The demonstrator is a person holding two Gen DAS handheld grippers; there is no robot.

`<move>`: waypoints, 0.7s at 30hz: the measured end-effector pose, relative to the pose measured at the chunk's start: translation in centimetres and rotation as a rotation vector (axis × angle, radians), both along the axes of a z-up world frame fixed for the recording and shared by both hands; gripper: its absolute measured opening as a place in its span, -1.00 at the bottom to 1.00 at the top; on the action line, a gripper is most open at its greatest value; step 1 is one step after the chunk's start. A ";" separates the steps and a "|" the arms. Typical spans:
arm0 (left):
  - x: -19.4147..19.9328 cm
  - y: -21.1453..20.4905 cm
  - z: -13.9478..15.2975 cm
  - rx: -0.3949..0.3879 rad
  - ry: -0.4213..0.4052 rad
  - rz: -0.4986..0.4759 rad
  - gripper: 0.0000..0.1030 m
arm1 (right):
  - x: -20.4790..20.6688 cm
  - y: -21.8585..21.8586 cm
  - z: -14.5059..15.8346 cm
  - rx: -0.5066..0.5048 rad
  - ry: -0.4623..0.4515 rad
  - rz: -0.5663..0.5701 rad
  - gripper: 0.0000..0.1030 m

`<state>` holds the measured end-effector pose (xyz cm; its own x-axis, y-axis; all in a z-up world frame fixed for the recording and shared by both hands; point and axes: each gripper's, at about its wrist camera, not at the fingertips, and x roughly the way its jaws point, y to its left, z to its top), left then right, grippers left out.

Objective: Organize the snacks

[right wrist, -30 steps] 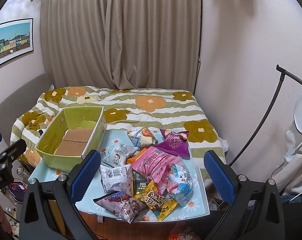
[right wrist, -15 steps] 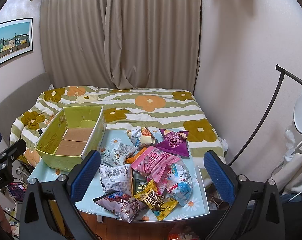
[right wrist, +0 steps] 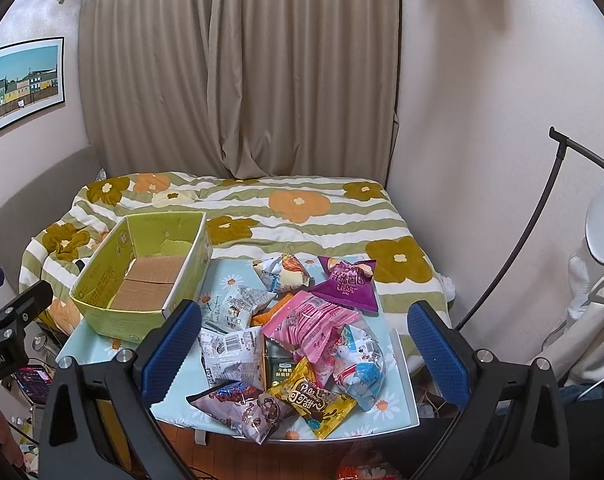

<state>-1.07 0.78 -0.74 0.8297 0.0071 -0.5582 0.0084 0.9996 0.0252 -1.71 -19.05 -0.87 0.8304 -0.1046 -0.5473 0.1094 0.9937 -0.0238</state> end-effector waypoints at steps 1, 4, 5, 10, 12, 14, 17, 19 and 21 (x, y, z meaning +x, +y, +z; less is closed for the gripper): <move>-0.1 0.1 -0.1 -0.001 0.001 0.000 0.99 | 0.0 0.0 0.0 0.001 0.000 0.001 0.99; -0.1 0.2 -0.1 -0.002 0.004 0.000 0.99 | -0.1 0.1 -0.1 -0.001 -0.002 0.001 0.99; 0.1 0.1 0.0 0.000 0.004 0.000 0.99 | -0.1 0.1 -0.1 0.000 -0.002 0.001 0.99; 0.1 0.0 0.0 0.001 0.005 -0.002 0.99 | -0.1 0.1 -0.1 0.002 -0.002 -0.002 0.99; 0.2 0.0 0.0 0.001 0.005 -0.002 0.99 | -0.2 0.1 -0.1 0.002 -0.004 -0.003 0.99; 0.2 0.0 0.1 0.001 0.005 -0.002 0.99 | -0.3 0.0 0.0 0.003 -0.005 -0.005 0.99; 0.4 -0.1 0.2 0.003 0.006 -0.003 0.99 | -0.3 0.0 0.0 0.004 -0.008 -0.008 0.99; 0.4 -0.1 0.2 0.001 0.006 -0.005 0.99 | -0.4 0.0 0.0 0.003 -0.008 -0.008 0.99; 0.7 -0.2 0.4 -0.006 0.008 -0.016 0.99 | -0.4 0.0 0.0 0.004 -0.008 -0.008 0.99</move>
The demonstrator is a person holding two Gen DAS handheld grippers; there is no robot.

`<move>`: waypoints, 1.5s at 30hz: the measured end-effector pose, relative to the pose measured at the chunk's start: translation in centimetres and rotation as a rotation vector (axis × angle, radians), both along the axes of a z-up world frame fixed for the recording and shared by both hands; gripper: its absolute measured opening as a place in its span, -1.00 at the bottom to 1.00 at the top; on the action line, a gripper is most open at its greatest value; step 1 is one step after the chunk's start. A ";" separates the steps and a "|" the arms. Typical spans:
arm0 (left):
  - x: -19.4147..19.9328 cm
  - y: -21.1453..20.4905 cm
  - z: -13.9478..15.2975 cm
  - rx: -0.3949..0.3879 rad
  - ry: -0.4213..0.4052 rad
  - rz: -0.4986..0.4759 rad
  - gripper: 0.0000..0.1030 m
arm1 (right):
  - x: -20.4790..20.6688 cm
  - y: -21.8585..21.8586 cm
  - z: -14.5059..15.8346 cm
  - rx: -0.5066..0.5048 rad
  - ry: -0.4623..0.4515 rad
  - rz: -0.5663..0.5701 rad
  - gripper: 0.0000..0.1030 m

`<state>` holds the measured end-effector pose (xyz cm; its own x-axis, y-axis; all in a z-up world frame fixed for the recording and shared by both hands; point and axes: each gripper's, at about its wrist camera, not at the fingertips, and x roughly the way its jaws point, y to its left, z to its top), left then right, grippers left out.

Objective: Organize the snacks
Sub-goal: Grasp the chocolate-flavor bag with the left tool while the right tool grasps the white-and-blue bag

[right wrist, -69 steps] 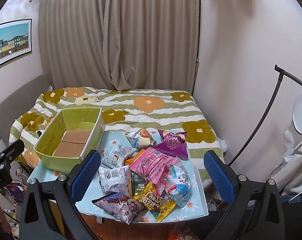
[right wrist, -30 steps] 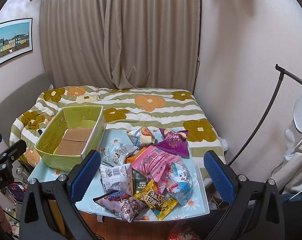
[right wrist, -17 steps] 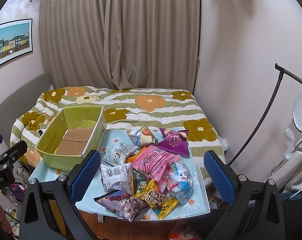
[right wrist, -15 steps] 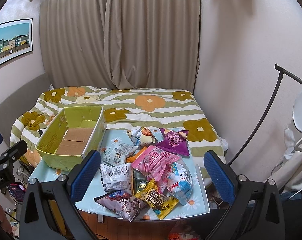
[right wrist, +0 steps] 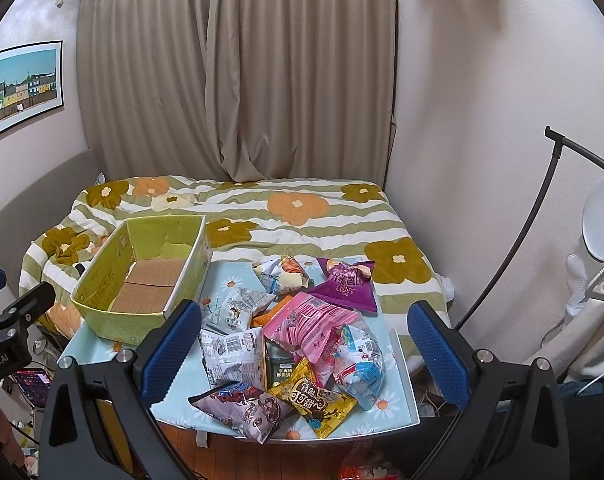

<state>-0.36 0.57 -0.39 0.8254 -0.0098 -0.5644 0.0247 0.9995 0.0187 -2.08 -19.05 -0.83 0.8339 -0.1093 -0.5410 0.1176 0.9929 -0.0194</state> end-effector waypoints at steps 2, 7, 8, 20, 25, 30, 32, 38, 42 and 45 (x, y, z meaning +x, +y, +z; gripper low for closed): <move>0.1 0.1 0.0 -0.015 -0.001 -0.020 0.99 | -0.1 -0.1 0.1 -0.001 -0.001 -0.006 0.99; 0.7 -0.3 -0.3 -0.016 0.026 -0.053 0.99 | -0.4 -1.0 0.1 0.009 -0.003 -0.031 0.99; 0.9 -0.6 -0.4 -0.005 0.034 -0.061 0.99 | -0.5 -1.3 0.0 0.017 0.006 -0.037 0.99; 4.0 -4.5 -9.0 -0.131 0.326 -0.242 0.99 | -0.6 -5.5 -5.2 0.027 0.146 -0.054 0.99; 4.9 -7.5 -12.7 -0.148 0.431 -0.244 0.99 | 0.8 -7.9 -9.0 0.054 0.224 -0.013 0.99; 6.5 -10.3 -16.1 -0.170 0.512 -0.200 0.99 | 3.0 -10.4 -12.4 0.102 0.291 0.037 0.99; 7.1 -11.4 -17.8 -0.168 0.553 -0.177 0.99 | 4.3 -11.0 -13.7 0.106 0.315 0.057 0.99; 8.4 -12.1 -22.0 -0.204 0.631 -0.068 0.99 | 7.7 -12.6 -16.4 0.145 0.364 0.110 0.99; 8.8 -12.0 -23.9 -0.234 0.649 -0.015 0.99 | 9.5 -13.0 -18.4 0.152 0.404 0.139 0.99; 9.3 -12.2 -25.2 -0.244 0.664 0.023 0.99 | 10.5 -13.3 -19.8 0.149 0.439 0.150 0.99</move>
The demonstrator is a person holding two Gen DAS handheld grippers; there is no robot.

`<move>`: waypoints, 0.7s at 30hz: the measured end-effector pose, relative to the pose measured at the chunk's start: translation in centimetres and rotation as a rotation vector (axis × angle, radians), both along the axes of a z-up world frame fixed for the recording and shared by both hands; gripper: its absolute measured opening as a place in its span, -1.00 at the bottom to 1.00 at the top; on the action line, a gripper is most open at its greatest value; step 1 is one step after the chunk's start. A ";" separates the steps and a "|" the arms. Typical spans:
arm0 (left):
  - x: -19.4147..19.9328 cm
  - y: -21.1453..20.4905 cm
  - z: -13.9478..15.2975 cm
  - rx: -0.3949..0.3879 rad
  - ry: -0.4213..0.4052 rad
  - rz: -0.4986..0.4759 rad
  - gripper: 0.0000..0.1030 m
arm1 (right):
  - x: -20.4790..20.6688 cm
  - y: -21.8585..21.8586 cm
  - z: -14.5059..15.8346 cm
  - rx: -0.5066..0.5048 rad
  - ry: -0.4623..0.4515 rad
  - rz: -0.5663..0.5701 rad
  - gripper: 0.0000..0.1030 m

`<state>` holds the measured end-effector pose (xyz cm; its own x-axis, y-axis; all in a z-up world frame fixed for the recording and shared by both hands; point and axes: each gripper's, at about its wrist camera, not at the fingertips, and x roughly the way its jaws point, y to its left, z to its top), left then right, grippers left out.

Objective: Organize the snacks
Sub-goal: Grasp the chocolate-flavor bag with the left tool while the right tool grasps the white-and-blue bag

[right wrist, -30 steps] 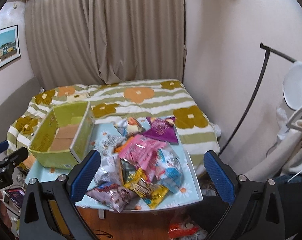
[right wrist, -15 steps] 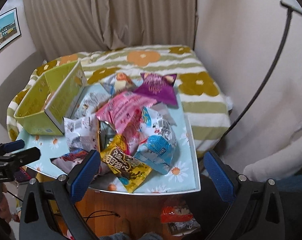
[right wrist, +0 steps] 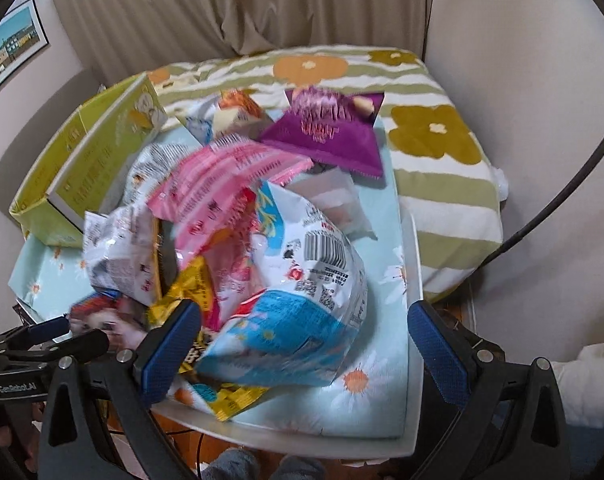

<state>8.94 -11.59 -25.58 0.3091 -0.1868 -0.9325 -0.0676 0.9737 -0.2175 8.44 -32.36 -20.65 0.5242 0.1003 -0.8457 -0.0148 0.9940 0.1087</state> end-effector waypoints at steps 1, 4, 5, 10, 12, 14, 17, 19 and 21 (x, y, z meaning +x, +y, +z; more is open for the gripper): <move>0.1 0.0 -0.4 0.007 0.002 0.007 0.99 | 0.2 0.0 -0.3 0.002 0.007 0.004 0.99; 0.4 0.0 -1.2 0.000 0.010 0.023 0.99 | 0.6 -0.5 -1.1 0.034 0.021 0.015 0.99; 0.5 0.2 -1.4 -0.004 0.011 0.031 0.99 | 0.8 -0.6 -1.3 0.042 0.024 0.020 0.99; 1.1 0.6 -2.4 -0.040 0.034 0.062 0.97 | 1.5 -0.4 -1.8 0.063 0.048 0.044 0.99; 1.1 1.1 -2.7 -0.068 0.037 0.073 0.82 | 1.7 -0.4 -2.0 0.078 0.056 0.050 0.99; 1.1 1.5 -2.7 -0.097 0.023 0.081 0.73 | 1.9 -0.5 -2.1 0.090 0.060 0.051 0.99; 1.1 1.8 -2.5 -0.115 0.007 0.078 0.56 | 2.2 -0.9 -2.3 0.110 0.065 0.049 0.99; 1.1 2.0 -2.5 -0.124 -0.002 0.078 0.47 | 2.4 -1.2 -2.5 0.132 0.071 0.043 0.99; 1.1 2.3 -2.5 -0.140 -0.009 0.084 0.36 | 2.6 -1.6 -2.8 0.155 0.085 0.035 0.99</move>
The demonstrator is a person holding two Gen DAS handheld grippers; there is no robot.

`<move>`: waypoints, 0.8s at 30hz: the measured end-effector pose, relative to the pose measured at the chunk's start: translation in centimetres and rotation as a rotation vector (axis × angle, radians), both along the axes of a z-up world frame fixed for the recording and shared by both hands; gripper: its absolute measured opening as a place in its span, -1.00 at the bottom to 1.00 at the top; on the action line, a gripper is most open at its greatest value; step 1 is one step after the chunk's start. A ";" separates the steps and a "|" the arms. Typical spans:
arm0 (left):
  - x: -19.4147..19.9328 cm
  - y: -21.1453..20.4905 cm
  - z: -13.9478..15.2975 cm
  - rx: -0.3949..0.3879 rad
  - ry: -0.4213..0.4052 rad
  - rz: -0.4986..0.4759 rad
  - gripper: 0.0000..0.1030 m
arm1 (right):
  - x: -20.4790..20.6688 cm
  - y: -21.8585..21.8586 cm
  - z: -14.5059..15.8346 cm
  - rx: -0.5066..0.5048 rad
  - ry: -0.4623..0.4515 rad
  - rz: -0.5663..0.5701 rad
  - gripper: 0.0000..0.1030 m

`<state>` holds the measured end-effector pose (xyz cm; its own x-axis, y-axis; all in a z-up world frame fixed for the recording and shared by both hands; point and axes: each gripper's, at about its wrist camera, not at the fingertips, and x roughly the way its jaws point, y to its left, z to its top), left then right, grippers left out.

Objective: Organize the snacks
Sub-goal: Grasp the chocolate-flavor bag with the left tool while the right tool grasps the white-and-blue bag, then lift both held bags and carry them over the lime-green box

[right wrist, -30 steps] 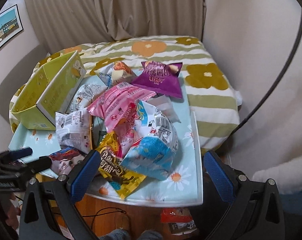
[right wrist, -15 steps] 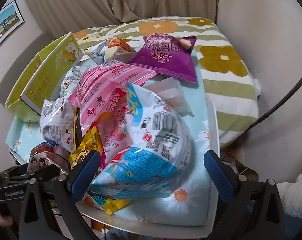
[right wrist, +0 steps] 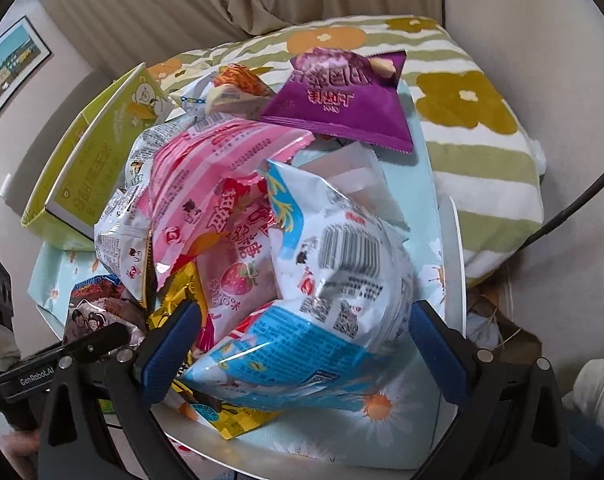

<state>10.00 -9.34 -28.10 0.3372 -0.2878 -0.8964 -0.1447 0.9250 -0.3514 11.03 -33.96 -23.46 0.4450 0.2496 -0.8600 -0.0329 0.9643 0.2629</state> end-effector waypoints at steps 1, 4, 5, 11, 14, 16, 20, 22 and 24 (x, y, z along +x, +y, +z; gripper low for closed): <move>-0.1 0.1 0.0 -0.009 -0.007 0.015 0.35 | 0.1 -0.2 -0.3 0.013 0.010 -0.005 0.99; -0.3 0.4 0.0 -0.031 -0.020 0.019 0.30 | 0.2 -0.6 -1.0 0.043 0.032 -0.015 0.94; -0.2 0.4 0.0 -0.034 -0.024 0.020 0.29 | 0.2 -0.8 -1.1 0.053 0.030 -0.016 0.86; -0.7 0.5 0.1 -0.045 -0.049 0.018 0.25 | -0.1 -0.3 -0.7 0.046 0.007 0.011 0.56; -1.9 1.1 0.6 -0.040 -0.063 0.014 0.25 | -0.4 -0.2 -0.3 0.044 -0.005 0.005 0.53; -2.2 1.2 0.9 -0.037 -0.072 0.012 0.25 | -0.6 -0.3 0.0 0.045 -0.013 -0.003 0.53; -2.7 1.6 1.7 -0.046 -0.104 0.016 0.23 | -0.8 -0.5 0.5 0.046 -0.022 -0.014 0.53; -3.1 1.7 2.2 -0.048 -0.122 0.013 0.22 | -1.0 -0.5 0.9 0.043 -0.029 -0.019 0.53; -3.5 1.9 2.7 -0.046 -0.139 0.010 0.22 | -1.3 -0.5 1.2 0.041 -0.036 -0.024 0.53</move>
<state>6.52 -7.45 -25.35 0.4600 -0.3237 -0.8268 -0.1010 0.9061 -0.4109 9.77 -34.41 -22.25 0.4814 0.2736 -0.8327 -0.0202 0.9532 0.3015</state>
